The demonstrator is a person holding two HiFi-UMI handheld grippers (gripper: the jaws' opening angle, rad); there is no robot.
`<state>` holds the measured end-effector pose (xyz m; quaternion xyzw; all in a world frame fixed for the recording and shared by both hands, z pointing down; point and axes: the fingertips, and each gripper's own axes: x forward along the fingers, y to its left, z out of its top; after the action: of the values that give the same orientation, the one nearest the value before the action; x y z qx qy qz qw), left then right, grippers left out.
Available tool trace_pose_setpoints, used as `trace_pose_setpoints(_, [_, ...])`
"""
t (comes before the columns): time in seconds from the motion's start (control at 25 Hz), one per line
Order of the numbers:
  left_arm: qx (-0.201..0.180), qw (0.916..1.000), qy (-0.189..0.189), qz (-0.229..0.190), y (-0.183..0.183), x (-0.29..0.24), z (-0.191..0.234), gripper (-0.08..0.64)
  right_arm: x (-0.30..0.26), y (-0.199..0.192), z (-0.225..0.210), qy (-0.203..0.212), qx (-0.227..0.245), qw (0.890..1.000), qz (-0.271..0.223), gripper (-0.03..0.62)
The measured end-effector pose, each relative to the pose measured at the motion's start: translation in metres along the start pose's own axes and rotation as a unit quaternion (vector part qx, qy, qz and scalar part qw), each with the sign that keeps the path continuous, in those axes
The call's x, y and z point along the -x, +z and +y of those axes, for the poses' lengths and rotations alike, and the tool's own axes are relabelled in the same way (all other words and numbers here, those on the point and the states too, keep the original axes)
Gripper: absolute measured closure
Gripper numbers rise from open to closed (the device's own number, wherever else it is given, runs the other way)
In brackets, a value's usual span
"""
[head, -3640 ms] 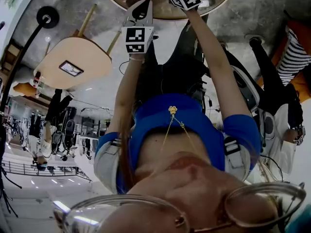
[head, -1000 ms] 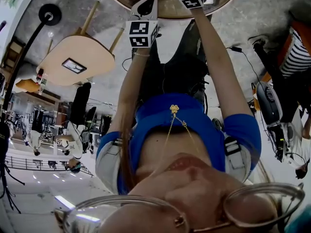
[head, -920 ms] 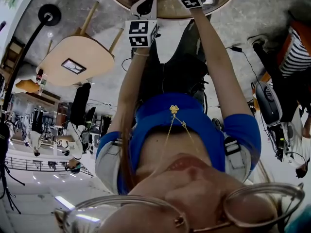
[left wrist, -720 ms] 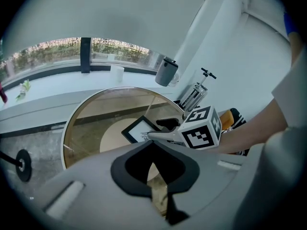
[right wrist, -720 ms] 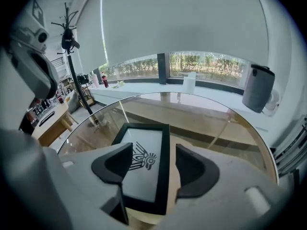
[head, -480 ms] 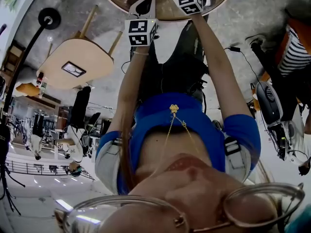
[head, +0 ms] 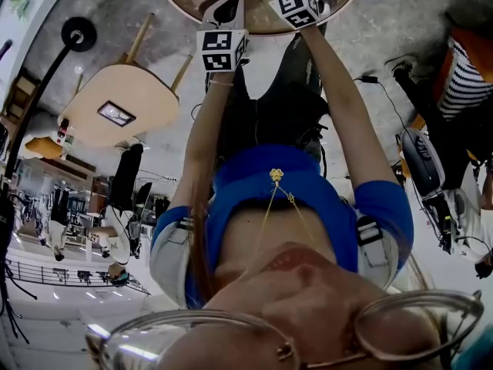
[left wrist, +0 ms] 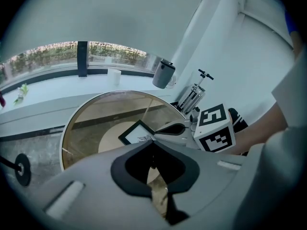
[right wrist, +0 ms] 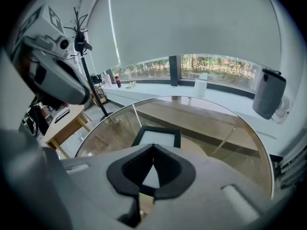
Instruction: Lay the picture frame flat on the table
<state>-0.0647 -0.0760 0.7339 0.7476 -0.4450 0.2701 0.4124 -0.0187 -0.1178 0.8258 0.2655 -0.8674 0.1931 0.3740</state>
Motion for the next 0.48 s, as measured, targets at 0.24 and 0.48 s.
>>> trace_pose_setpoints(0.24, [-0.005,1.0000,0.002,-0.007,0.011,0.005,-0.002,0.563,0.013,0.023,0.010,0.021,0.031,0.999,-0.006,0.591])
trace_pose_setpoints(0.48, [-0.019,0.9996,0.005,-0.022,0.027,0.012,-0.005,0.563,0.029,0.049,0.015,0.025,0.040,0.999,-0.026,0.591])
